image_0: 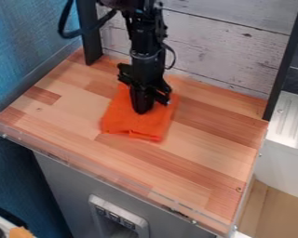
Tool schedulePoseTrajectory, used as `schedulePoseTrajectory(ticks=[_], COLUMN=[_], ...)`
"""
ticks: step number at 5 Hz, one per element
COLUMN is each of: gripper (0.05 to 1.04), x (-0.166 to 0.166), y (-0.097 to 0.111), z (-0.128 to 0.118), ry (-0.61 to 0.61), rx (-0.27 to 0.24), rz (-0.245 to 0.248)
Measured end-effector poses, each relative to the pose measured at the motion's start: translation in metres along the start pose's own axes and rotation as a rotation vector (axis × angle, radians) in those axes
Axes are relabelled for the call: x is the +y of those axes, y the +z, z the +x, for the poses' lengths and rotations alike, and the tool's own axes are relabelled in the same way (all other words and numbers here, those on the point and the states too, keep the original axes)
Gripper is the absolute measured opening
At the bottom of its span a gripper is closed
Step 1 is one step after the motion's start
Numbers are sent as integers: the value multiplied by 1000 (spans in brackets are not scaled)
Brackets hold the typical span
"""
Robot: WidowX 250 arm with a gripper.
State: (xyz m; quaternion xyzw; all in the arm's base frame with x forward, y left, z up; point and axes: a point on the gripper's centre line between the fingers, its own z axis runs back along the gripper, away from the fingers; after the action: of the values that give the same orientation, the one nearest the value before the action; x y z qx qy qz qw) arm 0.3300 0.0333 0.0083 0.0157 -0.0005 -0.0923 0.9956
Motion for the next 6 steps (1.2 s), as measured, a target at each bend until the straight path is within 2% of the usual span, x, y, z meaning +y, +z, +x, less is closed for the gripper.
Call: schedulePoseTrajectory(ticks=[2, 6], gripper=[63, 63], x=[-24, -34], y=[1, 1], z=[-16, -25], ry=[97, 194], rx=[10, -2], rz=[-16, -53])
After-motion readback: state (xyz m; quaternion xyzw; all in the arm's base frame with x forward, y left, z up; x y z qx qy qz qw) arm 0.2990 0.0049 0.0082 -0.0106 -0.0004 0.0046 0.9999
